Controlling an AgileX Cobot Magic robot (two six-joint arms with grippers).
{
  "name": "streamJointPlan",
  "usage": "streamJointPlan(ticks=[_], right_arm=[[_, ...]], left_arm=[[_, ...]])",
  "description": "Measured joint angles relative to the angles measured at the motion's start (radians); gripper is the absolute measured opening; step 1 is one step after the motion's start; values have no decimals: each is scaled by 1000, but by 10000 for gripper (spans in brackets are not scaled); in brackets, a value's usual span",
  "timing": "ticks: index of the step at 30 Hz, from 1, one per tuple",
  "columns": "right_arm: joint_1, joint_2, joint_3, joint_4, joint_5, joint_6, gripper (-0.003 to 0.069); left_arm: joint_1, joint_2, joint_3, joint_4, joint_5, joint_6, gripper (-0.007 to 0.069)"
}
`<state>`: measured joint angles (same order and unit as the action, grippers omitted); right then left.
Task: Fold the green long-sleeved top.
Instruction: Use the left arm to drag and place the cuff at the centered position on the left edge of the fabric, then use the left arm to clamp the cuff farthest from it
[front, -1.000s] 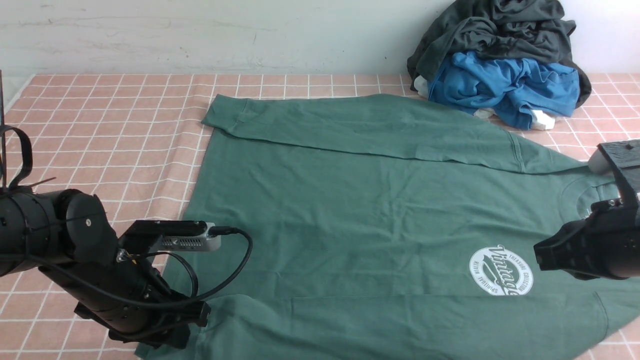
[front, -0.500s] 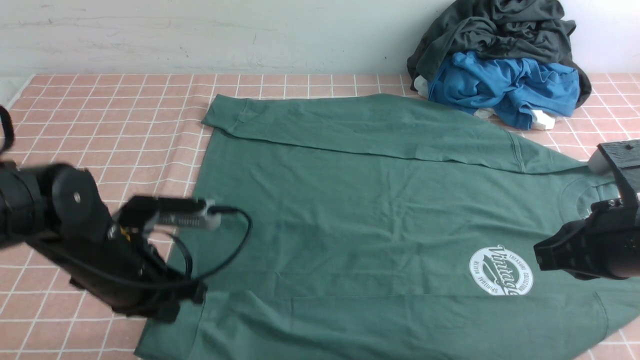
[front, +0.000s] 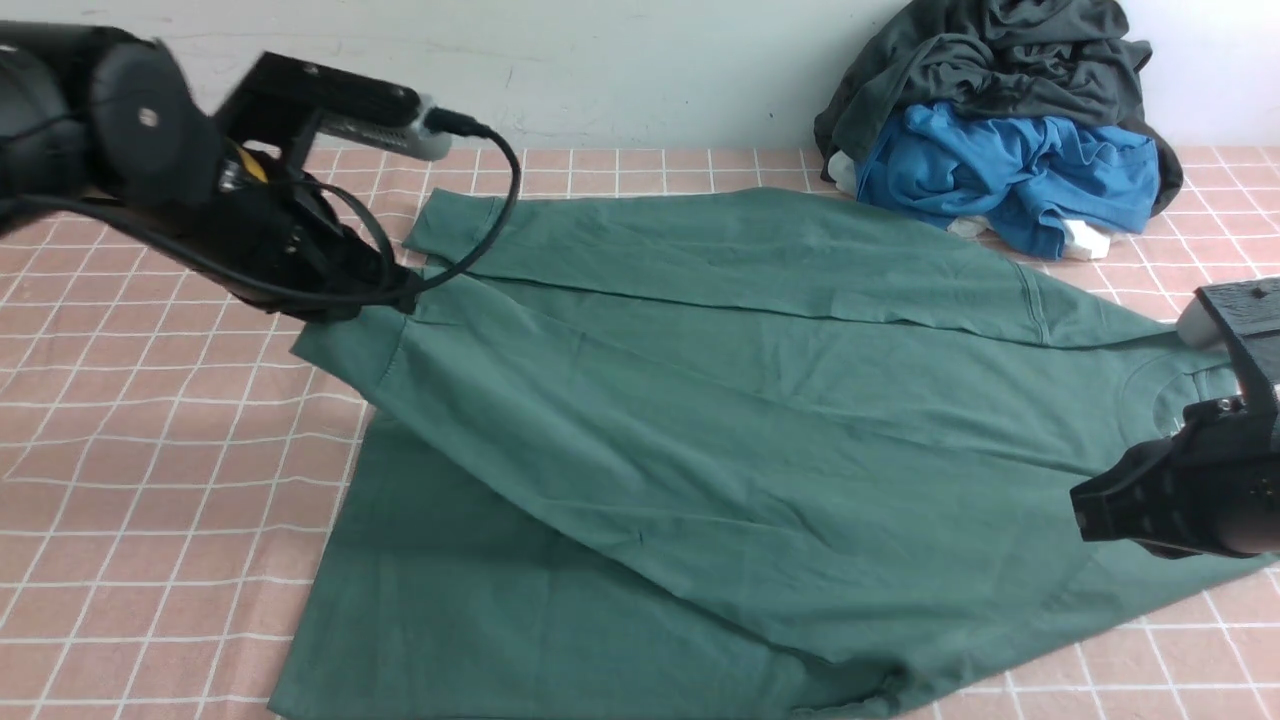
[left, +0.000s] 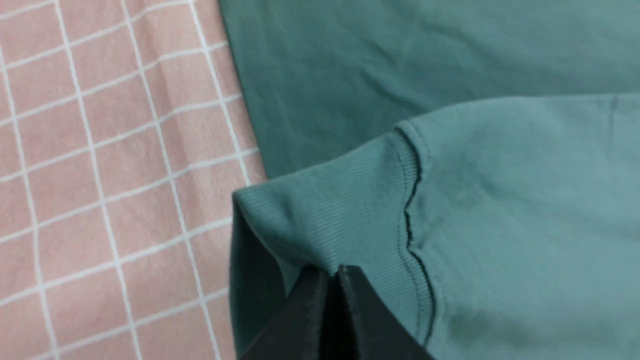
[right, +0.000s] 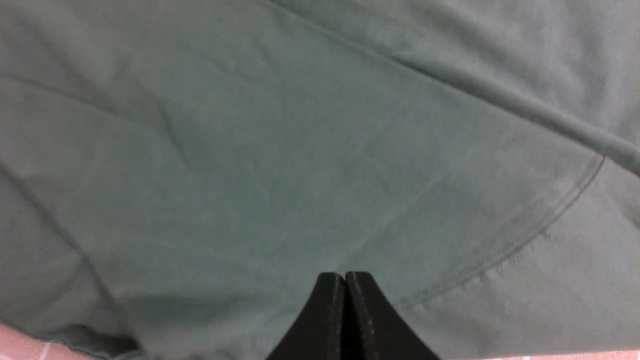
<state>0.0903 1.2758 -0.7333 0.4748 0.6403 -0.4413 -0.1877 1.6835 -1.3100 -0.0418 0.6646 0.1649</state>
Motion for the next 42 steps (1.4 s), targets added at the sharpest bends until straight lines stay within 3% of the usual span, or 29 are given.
streamJointPlan(ticks=[5,8,9,12,17,26,31,35,38,42], right_arm=[[0,0,0,-1,0,0,-13],[0,0,0,-1,0,0,-13],[0,0,0,-1,0,0,-13],[0,0,0,0,0,-1,-13],[0,0,0,7,-3,-1,-13],[0,0,0,15,-10,-1,-13],[0,0,0,32,-13,-1,-13],[0,0,0,32,-15,-4,-13],[0,0,0,32,-15,-8,-13],[0,0,0,32,-15,-21,-13]], left_arm=[[0,178,-88,7,-1,0,50],[0,288,-189,13,43,-1,141],[2,340,-272,15,52,-11,217],[18,432,-431,15,52,-55,335],[73,619,-724,15,51,-165,455],[114,937,-1073,23,-26,-238,472],[114,1009,-1117,23,-159,-237,410],[114,1013,-1122,51,-171,-221,192],[114,995,-1130,88,-115,-218,36],[111,916,-1148,99,62,-218,-1]])
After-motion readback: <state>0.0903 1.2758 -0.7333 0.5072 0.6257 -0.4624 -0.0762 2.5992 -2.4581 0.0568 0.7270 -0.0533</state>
